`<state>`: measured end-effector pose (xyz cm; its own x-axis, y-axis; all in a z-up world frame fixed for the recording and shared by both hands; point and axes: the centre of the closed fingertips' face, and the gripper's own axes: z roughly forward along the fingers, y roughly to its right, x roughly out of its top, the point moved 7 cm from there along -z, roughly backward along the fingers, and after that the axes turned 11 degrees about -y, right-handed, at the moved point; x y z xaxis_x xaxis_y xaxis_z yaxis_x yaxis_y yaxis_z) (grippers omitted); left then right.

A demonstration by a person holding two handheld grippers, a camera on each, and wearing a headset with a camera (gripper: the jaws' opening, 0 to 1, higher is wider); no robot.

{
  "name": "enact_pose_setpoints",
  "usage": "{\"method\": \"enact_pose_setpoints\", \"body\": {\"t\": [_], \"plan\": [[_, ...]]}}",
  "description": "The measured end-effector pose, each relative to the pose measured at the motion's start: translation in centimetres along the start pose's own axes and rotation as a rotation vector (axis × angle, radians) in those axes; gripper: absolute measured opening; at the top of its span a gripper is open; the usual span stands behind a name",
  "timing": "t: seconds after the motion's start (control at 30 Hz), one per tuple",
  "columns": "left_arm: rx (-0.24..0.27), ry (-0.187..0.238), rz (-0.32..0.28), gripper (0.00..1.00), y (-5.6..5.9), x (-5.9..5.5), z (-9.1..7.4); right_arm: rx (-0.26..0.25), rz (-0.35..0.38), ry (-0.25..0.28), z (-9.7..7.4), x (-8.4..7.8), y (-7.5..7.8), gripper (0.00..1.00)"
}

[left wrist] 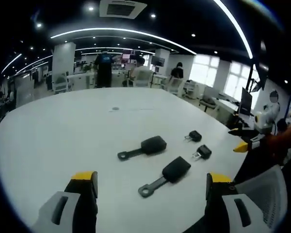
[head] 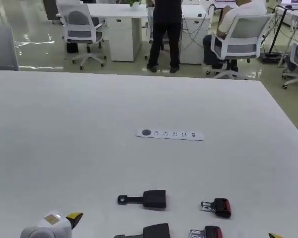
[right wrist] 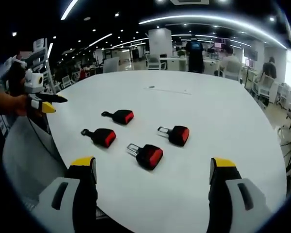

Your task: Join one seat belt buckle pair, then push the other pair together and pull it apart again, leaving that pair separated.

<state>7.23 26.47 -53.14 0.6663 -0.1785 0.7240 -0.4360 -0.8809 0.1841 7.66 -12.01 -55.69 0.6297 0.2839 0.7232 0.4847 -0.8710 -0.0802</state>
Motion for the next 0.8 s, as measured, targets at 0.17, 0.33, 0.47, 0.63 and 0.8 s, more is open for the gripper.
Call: {"method": "enact_pose_setpoints", "body": {"t": [0.17,0.33,0.47,0.63,0.8], "plan": [[-0.003,-0.003,0.001,0.95,0.06,-0.06,0.06,0.003,0.000,-0.006,0.00,-0.07,-0.13,0.97],[-0.003,-0.006,0.004,0.95,0.25,0.04,0.07,0.006,0.001,-0.007,0.02,-0.09,-0.13,0.96],[-0.005,-0.008,0.006,0.95,0.36,0.10,0.01,0.009,-0.002,-0.009,0.11,-0.09,-0.04,0.96],[-0.007,-0.016,0.011,0.95,0.37,0.08,0.14,0.018,-0.013,-0.010,0.30,-0.02,-0.02,0.97],[-0.009,-0.023,0.012,0.95,0.07,0.03,0.53,0.030,-0.023,-0.018,0.62,0.00,-0.09,0.97]]}}
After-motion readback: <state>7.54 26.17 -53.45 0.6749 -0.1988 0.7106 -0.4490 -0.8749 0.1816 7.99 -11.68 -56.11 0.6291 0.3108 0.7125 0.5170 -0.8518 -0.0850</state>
